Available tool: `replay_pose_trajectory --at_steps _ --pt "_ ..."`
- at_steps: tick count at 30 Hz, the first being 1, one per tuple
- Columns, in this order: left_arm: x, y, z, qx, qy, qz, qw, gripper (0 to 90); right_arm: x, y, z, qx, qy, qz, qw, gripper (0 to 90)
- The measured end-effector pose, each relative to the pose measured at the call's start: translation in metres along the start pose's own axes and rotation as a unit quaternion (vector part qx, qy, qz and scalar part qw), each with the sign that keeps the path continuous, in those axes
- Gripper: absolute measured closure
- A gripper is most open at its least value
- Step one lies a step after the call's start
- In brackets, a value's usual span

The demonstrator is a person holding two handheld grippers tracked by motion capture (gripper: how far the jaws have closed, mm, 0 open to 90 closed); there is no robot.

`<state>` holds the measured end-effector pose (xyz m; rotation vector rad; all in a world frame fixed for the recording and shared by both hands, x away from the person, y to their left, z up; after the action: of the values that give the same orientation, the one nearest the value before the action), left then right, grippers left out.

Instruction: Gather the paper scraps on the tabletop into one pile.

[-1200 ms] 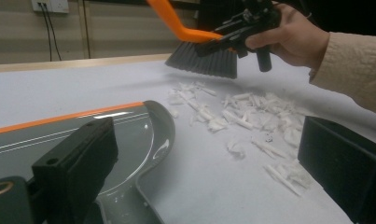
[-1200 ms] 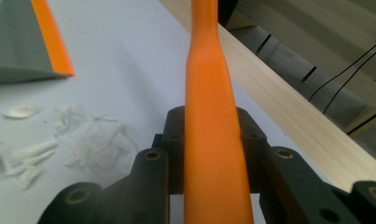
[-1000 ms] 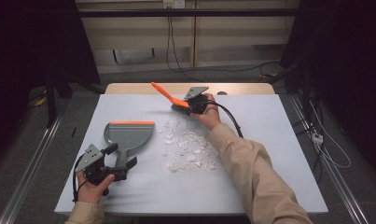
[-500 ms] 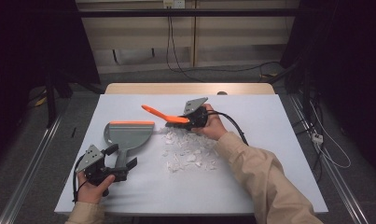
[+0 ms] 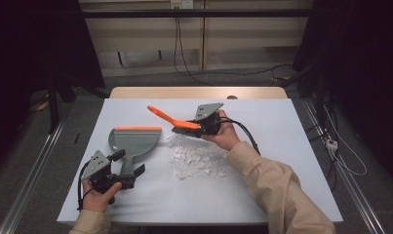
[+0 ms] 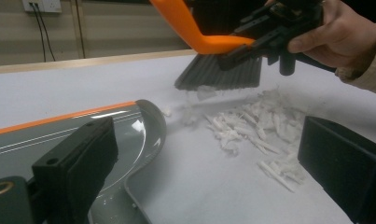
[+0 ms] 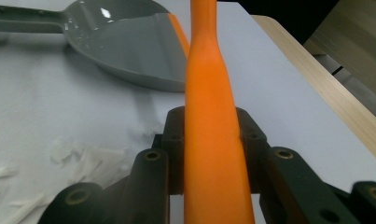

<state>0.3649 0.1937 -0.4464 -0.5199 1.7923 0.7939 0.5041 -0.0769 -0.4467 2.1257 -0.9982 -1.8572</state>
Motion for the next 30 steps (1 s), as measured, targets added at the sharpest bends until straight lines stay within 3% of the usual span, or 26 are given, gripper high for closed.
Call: replay_pose_trajectory --at_steps 8,13,15,19,23,26,30 --pt "0.002 0.001 0.002 -0.001 0.004 0.003 1.0 4.5 0.005 -0.03 -0.01 0.013 0.008 0.023 0.9996 71.1" --pt "0.003 0.003 0.003 -0.001 0.008 0.001 1.0 4.4 0.004 -0.04 -0.003 -0.016 0.013 0.024 0.9995 71.1" --pt "0.003 0.003 0.005 -0.003 0.01 0.003 0.9999 4.4 0.002 -0.039 0.002 -0.027 0.026 0.032 0.9988 71.1" --pt "0.002 0.003 0.004 -0.002 0.007 0.001 1.0 4.4 0.002 -0.032 0.013 -0.06 0.049 0.039 0.9962 71.1" --pt "0.003 0.003 0.003 -0.002 0.006 0.003 1.0 4.4 0.001 -0.014 0.024 -0.096 0.061 0.044 0.9925 71.2" --pt "0.002 0.003 0.002 -0.003 0.004 0.002 1.0 4.4 -0.002 0.002 0.025 -0.091 0.051 0.028 0.9942 71.1" --pt "0.002 0.002 0.001 -0.003 0.005 0.002 1.0 4.4 -0.007 0.021 0.016 -0.063 0.031 0.008 0.9975 71.1"
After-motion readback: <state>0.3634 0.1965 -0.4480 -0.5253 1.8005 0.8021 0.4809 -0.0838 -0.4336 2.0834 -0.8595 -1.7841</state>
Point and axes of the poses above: each handheld gripper's, and its own axes: y roughly backward along the jaws, x roughly out of its underside, z roughly to its left, the point moved 5 cm from there along -y, roughly forward along the jaws, and after that the axes turned 5 degrees about y, right-handed, at the moved point
